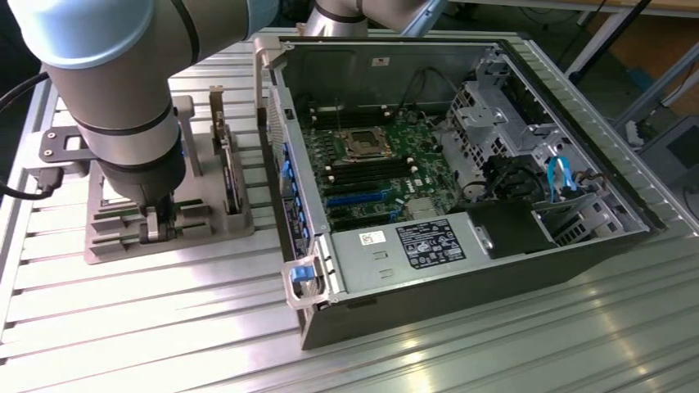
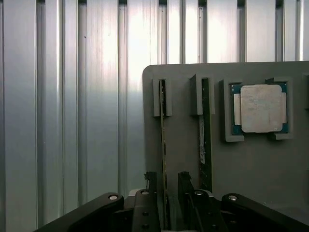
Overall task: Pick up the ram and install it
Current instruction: 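Pick up the ram and move it above insertion slot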
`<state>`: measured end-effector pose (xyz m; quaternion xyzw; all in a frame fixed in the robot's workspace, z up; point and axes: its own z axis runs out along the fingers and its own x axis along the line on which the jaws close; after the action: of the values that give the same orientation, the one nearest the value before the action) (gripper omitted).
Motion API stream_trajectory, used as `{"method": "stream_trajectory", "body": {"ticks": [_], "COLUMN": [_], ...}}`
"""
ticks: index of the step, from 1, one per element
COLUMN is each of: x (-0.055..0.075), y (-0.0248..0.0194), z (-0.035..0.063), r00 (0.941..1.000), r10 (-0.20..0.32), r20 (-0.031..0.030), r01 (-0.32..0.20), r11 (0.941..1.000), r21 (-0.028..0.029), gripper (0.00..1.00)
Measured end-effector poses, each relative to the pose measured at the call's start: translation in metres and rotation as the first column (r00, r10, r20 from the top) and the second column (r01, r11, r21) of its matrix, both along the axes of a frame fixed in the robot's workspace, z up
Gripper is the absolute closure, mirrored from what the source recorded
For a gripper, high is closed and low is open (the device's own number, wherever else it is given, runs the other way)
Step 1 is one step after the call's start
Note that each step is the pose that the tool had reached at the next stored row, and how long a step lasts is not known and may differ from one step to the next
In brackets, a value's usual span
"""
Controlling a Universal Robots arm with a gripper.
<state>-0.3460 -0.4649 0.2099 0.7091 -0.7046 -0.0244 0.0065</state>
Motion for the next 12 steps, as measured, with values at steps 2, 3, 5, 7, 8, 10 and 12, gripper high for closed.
{"method": "stream_trajectory", "body": {"ticks": [2,3,5,7,8,10,12], "x": [0.0000,0.0000,0.0000,-0.0001,0.0000,0.0000,0.0000], "y": [-0.0001,-0.0001,-0.0001,-0.0006,-0.0010,-0.0012,-0.0013], "z": [0.0000,0.0000,0.0000,0.0002,0.0000,-0.0004,-0.0008], "r00": [1.0000,1.0000,1.0000,1.0000,1.0000,1.0000,1.0000], "r10": [0.002,0.003,0.003,0.003,0.003,0.002,0.003], "r20": [0.0000,0.0000,0.0000,-0.0004,-0.0002,0.0000,-0.0002], "r01": [-0.002,-0.003,-0.003,-0.003,-0.003,-0.002,-0.003], "r11": [1.0000,1.0000,1.0000,1.0000,1.0000,1.0000,1.0000], "r21": [0.0001,0.0001,0.0000,-0.0003,-0.0001,0.0001,-0.0001], "gripper": [0.69,0.69,0.69,0.69,0.69,0.69,0.69]}}
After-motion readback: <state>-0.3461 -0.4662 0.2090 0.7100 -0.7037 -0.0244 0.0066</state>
